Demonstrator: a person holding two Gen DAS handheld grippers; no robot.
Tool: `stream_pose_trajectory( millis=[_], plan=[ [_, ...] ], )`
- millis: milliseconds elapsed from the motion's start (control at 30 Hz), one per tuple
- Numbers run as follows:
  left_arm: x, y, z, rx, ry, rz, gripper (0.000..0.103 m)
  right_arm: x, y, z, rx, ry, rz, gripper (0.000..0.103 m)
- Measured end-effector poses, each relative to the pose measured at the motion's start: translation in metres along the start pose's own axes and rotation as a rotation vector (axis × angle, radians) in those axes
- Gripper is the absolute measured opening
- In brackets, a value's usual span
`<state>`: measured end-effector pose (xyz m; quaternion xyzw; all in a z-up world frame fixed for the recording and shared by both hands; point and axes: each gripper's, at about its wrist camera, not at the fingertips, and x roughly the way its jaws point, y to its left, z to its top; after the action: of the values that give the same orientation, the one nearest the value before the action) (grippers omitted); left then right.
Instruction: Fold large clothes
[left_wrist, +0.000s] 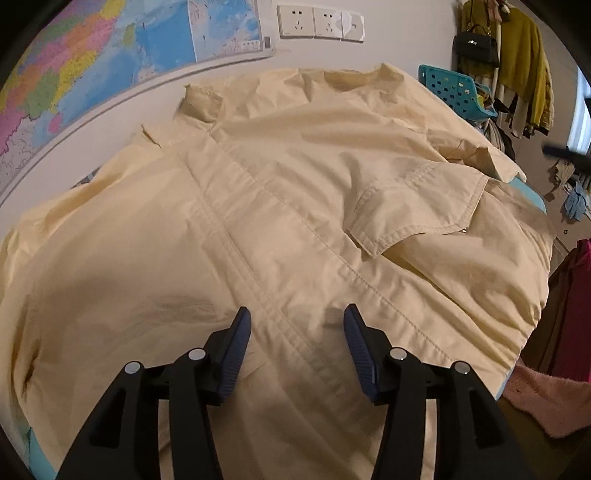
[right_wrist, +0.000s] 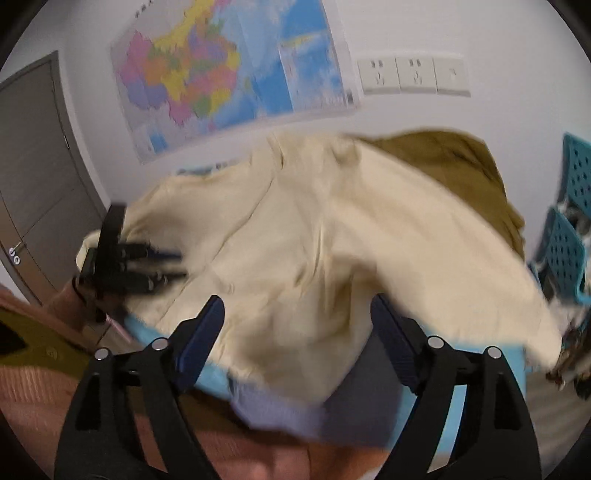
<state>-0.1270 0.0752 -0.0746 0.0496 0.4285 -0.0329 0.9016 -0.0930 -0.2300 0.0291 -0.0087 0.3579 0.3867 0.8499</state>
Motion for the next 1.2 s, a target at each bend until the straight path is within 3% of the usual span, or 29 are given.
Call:
stream_pose_trajectory(
  millis=[167,267,300,400,533,700,800,900,967,1033,1200],
  plan=[
    [-0.009,-0.001,0.006,-0.003,-0.025,-0.03,0.057,0.036,-0.046,0.037,0.049,-0.024,-0.281,0.077],
    [-0.016,0.004,0.008,-0.015,-0.043,-0.022,0.059,0.03,-0.106,0.03,0.284,-0.045,-0.374,0.071],
    [-0.018,0.007,0.009,-0.023,-0.046,-0.022,0.059,0.022,-0.128,0.019,0.414,-0.058,-0.327,0.071],
    [-0.021,0.014,0.016,-0.036,-0.059,-0.023,0.061,0.014,-0.141,-0.008,0.507,-0.071,-0.253,0.071],
    [-0.016,0.014,0.038,-0.021,-0.066,-0.04,0.062,0.013,-0.129,-0.024,0.457,-0.041,-0.397,0.074],
    [-0.008,0.003,0.067,0.021,-0.078,-0.048,0.062,0.008,-0.143,-0.041,0.537,-0.033,-0.434,0.079],
    [-0.006,-0.007,0.076,0.052,-0.097,-0.088,0.068,0.024,-0.155,-0.049,0.554,0.013,-0.487,0.082],
    [0.0,-0.016,0.081,0.089,-0.089,-0.086,0.068,0.026,-0.164,-0.054,0.564,0.0,-0.535,0.049],
    [0.002,-0.019,0.081,0.096,-0.083,-0.093,0.068,0.02,-0.176,-0.055,0.581,-0.021,-0.544,0.007],
    [0.003,-0.017,0.081,0.095,-0.081,-0.097,0.068,0.007,-0.187,-0.056,0.627,-0.077,-0.471,0.004],
    [0.005,-0.003,0.08,0.061,-0.071,-0.095,0.068,-0.025,-0.168,-0.025,0.561,-0.196,-0.446,0.004]
  ],
)
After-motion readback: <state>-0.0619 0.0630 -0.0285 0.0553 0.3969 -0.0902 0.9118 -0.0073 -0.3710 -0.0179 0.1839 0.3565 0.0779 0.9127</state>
